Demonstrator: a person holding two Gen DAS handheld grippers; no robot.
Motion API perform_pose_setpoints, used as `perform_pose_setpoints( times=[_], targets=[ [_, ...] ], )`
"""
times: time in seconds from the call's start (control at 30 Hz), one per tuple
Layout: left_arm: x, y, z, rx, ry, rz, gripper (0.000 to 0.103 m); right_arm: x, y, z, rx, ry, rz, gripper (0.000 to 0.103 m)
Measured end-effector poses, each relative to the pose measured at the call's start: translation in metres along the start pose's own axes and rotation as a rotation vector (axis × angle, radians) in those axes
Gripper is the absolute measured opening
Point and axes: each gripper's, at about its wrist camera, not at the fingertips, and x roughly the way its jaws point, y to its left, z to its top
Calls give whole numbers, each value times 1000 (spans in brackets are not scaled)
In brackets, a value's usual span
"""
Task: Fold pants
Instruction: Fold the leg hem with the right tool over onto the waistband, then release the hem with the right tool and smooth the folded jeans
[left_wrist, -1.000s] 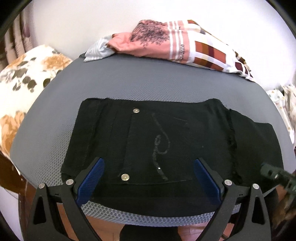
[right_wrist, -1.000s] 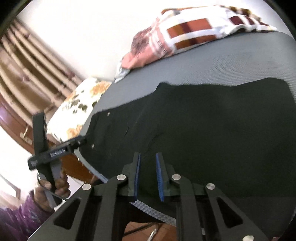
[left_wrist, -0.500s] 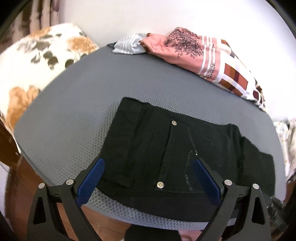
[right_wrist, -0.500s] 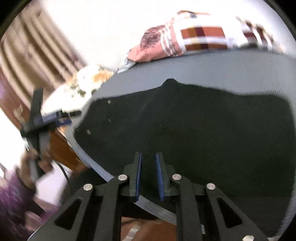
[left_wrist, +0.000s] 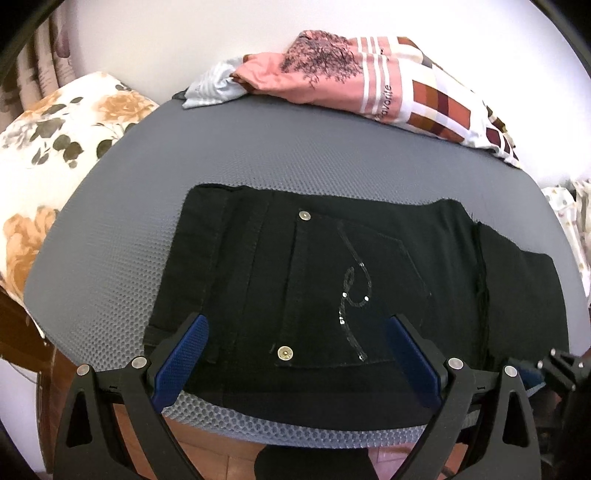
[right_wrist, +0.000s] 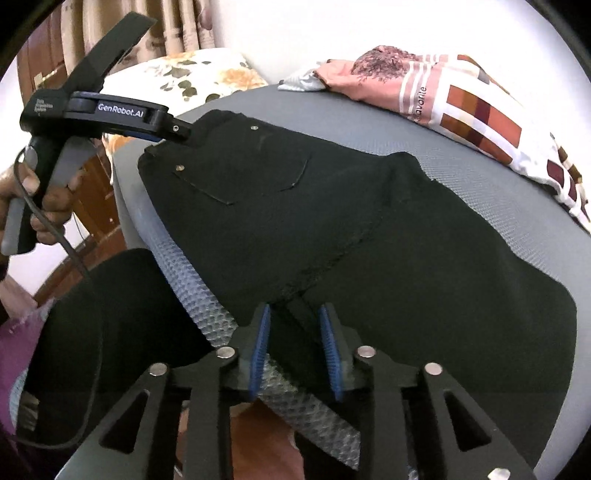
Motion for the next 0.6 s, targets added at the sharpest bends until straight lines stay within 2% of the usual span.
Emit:
perform_pose_setpoints(
  times=[0.1, 0.17, 0.2, 0.33, 0.6],
  targets=[
    [0, 1, 0, -1, 0, -5, 97, -3, -4, -1, -5, -3, 18, 48],
    [1, 0, 0, -5, 1, -8, 97, 2, -7, -1, -1, 21, 24, 47],
    [3, 0, 0, -7, 5, -11, 97, 3, -9, -1, 4, 19, 35, 44],
    [4, -2, -1, 3, 12, -13, 97, 2, -13, 5, 3, 28, 64, 19],
    [5, -4, -1, 15, 23, -11, 97, 0, -5, 7, -55, 34, 52, 4]
  ],
)
